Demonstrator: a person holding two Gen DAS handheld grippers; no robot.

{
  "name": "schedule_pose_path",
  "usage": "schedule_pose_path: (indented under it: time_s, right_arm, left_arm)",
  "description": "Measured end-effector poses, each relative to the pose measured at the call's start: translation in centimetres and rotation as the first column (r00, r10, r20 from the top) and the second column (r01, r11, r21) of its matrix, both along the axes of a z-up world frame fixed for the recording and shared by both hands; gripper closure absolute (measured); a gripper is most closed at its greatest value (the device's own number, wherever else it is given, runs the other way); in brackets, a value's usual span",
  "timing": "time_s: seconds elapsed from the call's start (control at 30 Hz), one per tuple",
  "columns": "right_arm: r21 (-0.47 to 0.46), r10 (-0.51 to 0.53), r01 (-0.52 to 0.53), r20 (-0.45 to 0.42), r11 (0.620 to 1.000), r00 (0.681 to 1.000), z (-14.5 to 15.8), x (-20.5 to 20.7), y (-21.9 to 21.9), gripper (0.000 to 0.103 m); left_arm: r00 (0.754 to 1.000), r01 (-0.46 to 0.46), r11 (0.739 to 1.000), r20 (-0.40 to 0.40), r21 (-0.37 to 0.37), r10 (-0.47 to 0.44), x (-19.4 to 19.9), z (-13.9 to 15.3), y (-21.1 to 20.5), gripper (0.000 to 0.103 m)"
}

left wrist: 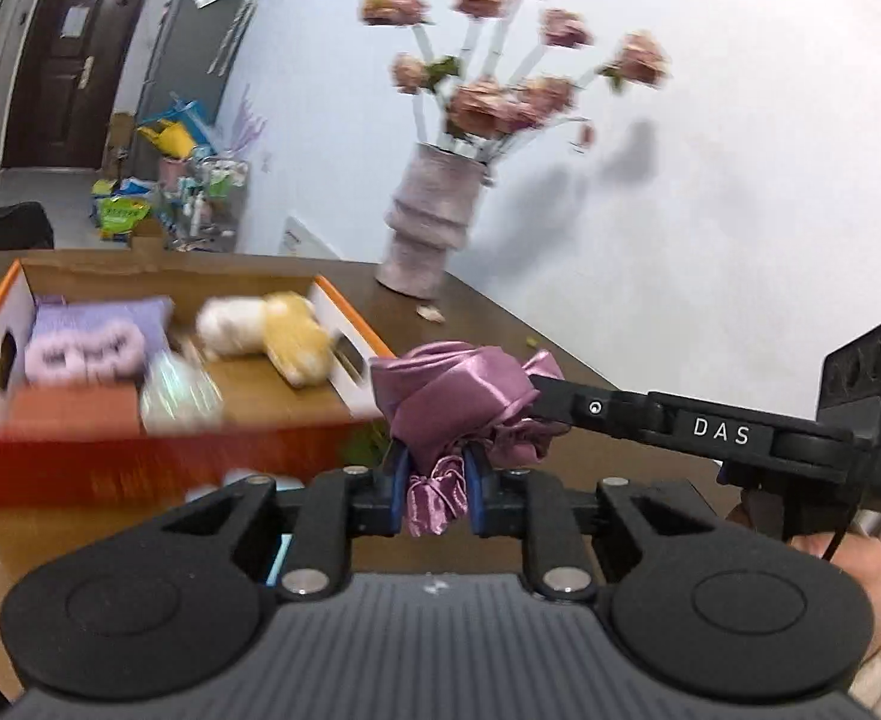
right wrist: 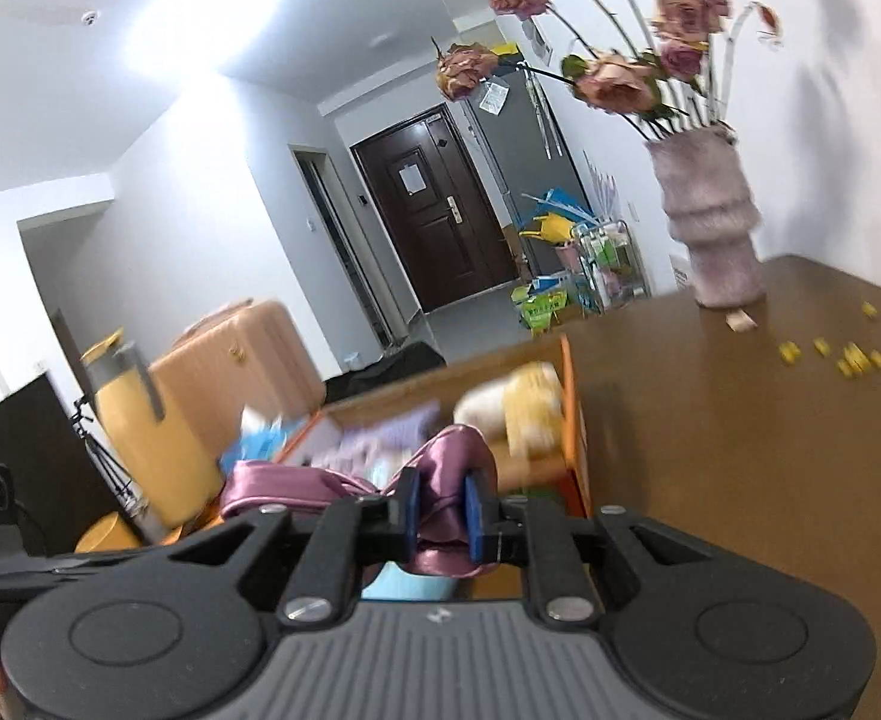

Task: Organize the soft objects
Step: 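Carry the pink scrunchie into the box and open both grippers, then move both grippers back over the table toward the light blue puff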

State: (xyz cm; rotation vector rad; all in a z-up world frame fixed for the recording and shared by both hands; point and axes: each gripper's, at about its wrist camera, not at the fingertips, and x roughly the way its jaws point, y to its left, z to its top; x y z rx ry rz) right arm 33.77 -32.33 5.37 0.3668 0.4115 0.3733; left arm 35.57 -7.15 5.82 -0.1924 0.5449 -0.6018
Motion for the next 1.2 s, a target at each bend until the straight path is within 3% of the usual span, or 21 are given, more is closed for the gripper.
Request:
schedule_pose_path:
  time_s: [0.13, 0.23, 0.3, 0.47, 0.57, 0.63, 0.73, 0.83, 0.9, 0.97, 1.07, 1.2]
  right_arm:
    - [-0.047, -0.029, 0.027, -0.052, 0.999, 0.998, -0.2, 7.4, 2.5, 0.088]
    - [-0.096, -0.061, 0.051, -0.109, 0.994, 0.992, -1.8, 11.2, 4.0, 0.088]
    - [-0.151, -0.092, 0.073, -0.122, 0.986, 0.988, -2.7, 12.3, 5.1, 0.088]
    - [-0.257, -0.134, 0.088, -0.167, 0.962, 0.977, -4.7, 13.0, 6.2, 0.084]
    - [-0.265, -0.147, 0.103, -0.153, 0.959, 0.977, -4.5, 11.9, 5.8, 0.070]
    - [-0.252, -0.144, 0.111, -0.120, 0.961, 0.982, -3.4, 10.9, 5.2, 0.067]
    - [-0.244, -0.139, 0.120, -0.063, 0.962, 0.988, -0.9, 9.0, 4.4, 0.062]
    - [-0.238, -0.123, 0.120, 0.002, 0.964, 0.992, 1.5, 6.0, 3.5, 0.050]
    - [-0.227, -0.093, 0.100, 0.040, 0.969, 0.995, 2.4, 3.1, 3.1, 0.044]
    - [-0.206, -0.052, 0.064, 0.064, 0.976, 0.997, 2.7, 0.3, 2.8, 0.041]
    - [-0.212, -0.020, 0.037, 0.083, 0.977, 0.996, 2.0, -3.9, 3.0, 0.041]
    - [-0.222, -0.013, 0.028, 0.066, 0.975, 0.998, -0.3, -8.8, 3.7, 0.040]
  left_arm:
    - [0.994, -0.078, 0.995, -0.068, 0.055, 0.081, 6.8, -0.7, 0.1, 0.083]
    - [0.989, -0.079, 0.993, -0.122, 0.085, 0.089, 10.0, -2.2, 0.0, 0.081]
    - [0.984, -0.119, 0.988, -0.121, 0.101, 0.131, 10.9, -3.2, 0.1, 0.073]
    - [0.984, -0.106, 0.989, -0.129, 0.098, 0.119, 10.5, -4.2, 1.0, 0.059]
    - [0.987, -0.116, 0.987, -0.099, 0.109, 0.127, 9.3, -3.4, 1.7, 0.059]
    - [0.989, -0.126, 0.986, -0.067, 0.112, 0.134, 8.1, -2.3, 2.4, 0.058]
    - [0.988, -0.152, 0.980, -0.001, 0.132, 0.153, 5.9, -0.2, 3.4, 0.050]
    - [0.976, -0.211, 0.963, 0.086, 0.170, 0.199, 2.6, 1.7, 4.9, 0.044]
    - [0.966, -0.247, 0.950, 0.124, 0.190, 0.226, -0.1, 2.2, 5.8, 0.028]
    - [0.952, -0.280, 0.941, 0.179, 0.188, 0.248, -3.4, 2.3, 6.7, 0.017]
    - [0.930, -0.322, 0.927, 0.244, 0.190, 0.274, -8.1, 1.4, 7.4, 0.017]
    - [0.933, -0.334, 0.930, 0.195, 0.152, 0.303, -13.3, -0.8, 8.6, 0.015]
